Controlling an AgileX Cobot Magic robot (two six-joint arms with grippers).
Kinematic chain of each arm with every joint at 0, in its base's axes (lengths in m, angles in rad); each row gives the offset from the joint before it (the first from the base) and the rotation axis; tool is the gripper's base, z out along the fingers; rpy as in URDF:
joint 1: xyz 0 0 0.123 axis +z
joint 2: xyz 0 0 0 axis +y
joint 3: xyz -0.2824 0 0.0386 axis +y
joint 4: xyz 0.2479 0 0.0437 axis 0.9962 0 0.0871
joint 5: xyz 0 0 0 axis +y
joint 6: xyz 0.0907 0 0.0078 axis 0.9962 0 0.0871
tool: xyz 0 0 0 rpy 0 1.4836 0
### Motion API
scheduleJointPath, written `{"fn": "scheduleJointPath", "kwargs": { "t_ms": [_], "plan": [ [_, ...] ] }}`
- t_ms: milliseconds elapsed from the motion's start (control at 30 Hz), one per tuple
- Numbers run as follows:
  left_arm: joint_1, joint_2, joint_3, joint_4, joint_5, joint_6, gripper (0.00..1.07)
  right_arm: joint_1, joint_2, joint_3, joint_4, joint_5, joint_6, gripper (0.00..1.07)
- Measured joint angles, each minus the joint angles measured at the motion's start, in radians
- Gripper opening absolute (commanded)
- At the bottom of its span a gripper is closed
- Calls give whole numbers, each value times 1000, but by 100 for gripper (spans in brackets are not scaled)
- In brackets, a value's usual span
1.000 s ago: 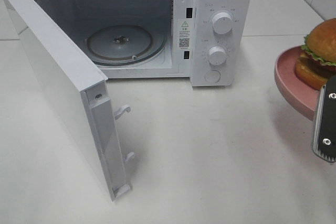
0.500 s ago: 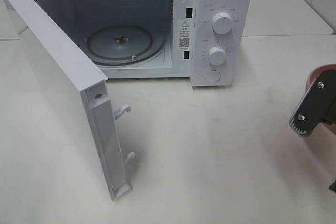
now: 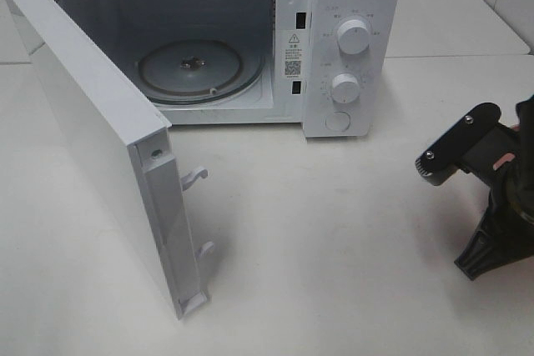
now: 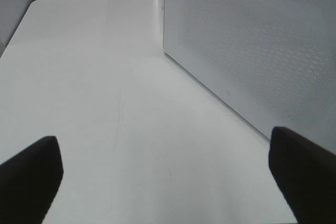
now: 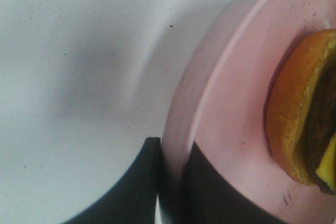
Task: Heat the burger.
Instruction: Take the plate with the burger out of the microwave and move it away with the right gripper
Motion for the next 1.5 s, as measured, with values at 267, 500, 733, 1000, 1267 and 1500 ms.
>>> {"fn": "scheduleJointPath", "kwargs": {
  "t_ms": [267,500,733,1000,1267,1500],
  "plan": [
    [0,0,0,0,0,0,100,0,137,-44,-71,-3,211,4],
    [0,0,0,0,0,0,100,0,232,-45,-118,-6,354,6],
    [0,0,0,0,0,-1,100,0,339,-47,-186,-19,448,8],
    [0,0,0,0,0,-1,100,0,413,-48,-217,-42,516,22],
    [0,0,0,0,0,-1,100,0,406,-56,-223,-12,507,54],
    [0,0,0,0,0,-1,100,0,281,-56,-155,-24,419,64]
  ]
}}
